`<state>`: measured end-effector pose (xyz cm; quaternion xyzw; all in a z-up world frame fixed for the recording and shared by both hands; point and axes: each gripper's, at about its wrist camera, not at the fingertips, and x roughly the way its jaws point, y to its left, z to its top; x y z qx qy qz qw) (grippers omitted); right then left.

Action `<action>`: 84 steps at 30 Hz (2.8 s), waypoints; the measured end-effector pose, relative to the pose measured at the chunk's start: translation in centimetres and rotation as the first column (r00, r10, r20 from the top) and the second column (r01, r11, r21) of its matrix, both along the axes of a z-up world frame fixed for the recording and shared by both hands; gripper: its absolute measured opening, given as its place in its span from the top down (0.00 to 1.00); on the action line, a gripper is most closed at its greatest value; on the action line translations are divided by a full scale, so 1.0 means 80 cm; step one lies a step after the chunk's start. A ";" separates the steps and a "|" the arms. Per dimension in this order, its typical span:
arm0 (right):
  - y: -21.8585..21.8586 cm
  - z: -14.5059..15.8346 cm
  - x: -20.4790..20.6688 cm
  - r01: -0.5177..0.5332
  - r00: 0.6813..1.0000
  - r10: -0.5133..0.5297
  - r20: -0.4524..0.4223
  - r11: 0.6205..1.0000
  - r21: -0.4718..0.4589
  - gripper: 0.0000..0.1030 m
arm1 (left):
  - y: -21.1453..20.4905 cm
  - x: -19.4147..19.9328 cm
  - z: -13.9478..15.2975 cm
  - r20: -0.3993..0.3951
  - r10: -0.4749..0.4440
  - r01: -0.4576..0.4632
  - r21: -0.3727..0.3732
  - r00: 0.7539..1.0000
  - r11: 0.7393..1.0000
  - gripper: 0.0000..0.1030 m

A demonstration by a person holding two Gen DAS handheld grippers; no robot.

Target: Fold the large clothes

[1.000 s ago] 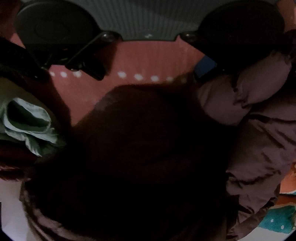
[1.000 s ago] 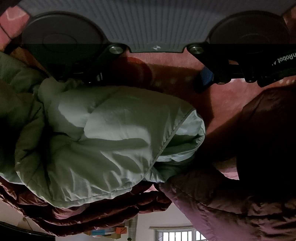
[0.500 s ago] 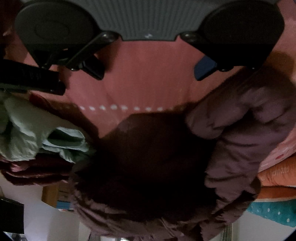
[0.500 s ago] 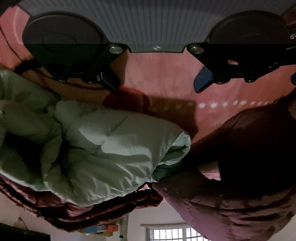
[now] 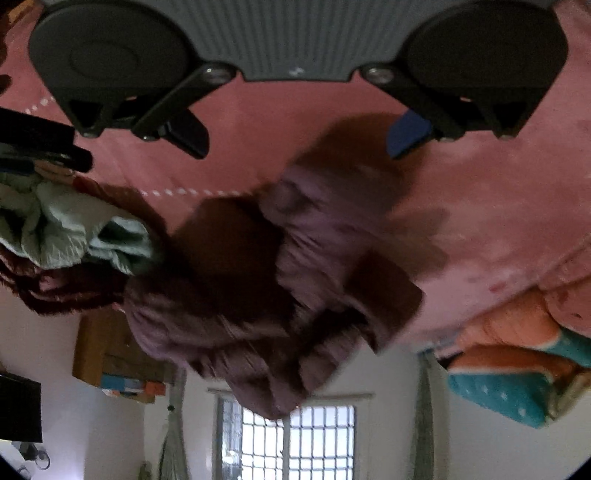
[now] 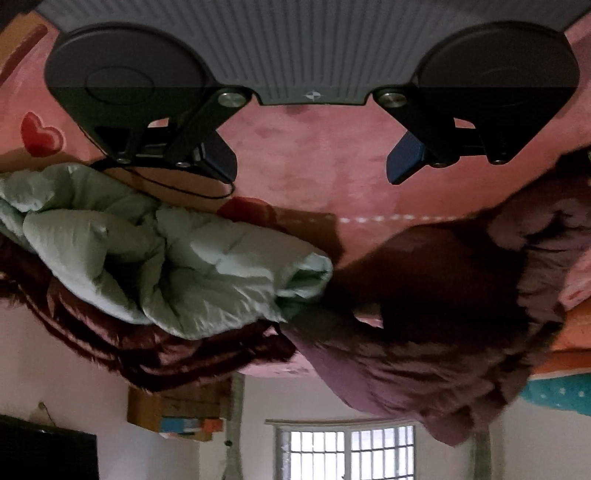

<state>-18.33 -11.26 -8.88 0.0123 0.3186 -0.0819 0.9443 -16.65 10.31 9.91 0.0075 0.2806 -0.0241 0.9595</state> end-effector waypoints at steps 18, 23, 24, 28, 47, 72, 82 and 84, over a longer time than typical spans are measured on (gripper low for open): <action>0.088 0.107 -0.039 -0.184 0.977 0.191 0.093 0.980 -0.080 0.00 | 0.104 -0.066 0.107 0.159 0.126 -0.140 0.078 0.979 0.987 0.01; 0.103 0.130 -0.047 -0.216 0.969 0.223 0.110 0.974 -0.072 0.00 | 0.115 -0.076 0.125 0.187 0.150 -0.164 0.061 0.971 0.985 0.01; 0.107 0.134 -0.049 -0.223 0.967 0.230 0.111 0.972 -0.072 0.00 | 0.115 -0.078 0.127 0.194 0.152 -0.166 0.060 0.969 0.984 0.01; 0.116 0.142 -0.055 -0.242 0.962 0.250 0.113 0.967 -0.079 0.00 | 0.114 -0.085 0.132 0.201 0.153 -0.167 0.055 0.968 0.985 0.01; 0.113 0.157 -0.073 -0.272 0.946 0.280 0.164 0.960 -0.067 0.00 | 0.105 -0.095 0.140 0.208 0.122 -0.134 0.044 0.971 0.990 0.01; 0.071 0.064 -0.056 -0.206 0.978 0.206 0.011 0.969 0.140 0.00 | 0.086 -0.098 0.118 0.225 -0.032 0.019 0.056 0.974 0.998 0.01; 0.029 0.051 -0.043 -0.101 0.988 0.095 0.125 0.994 0.041 0.00 | 0.035 -0.057 0.075 0.198 -0.142 0.107 0.177 0.970 0.978 0.02; 0.015 0.040 -0.033 -0.081 0.990 0.076 0.119 0.996 0.042 0.00 | 0.015 -0.044 0.066 0.197 -0.182 0.134 0.233 0.963 0.963 0.03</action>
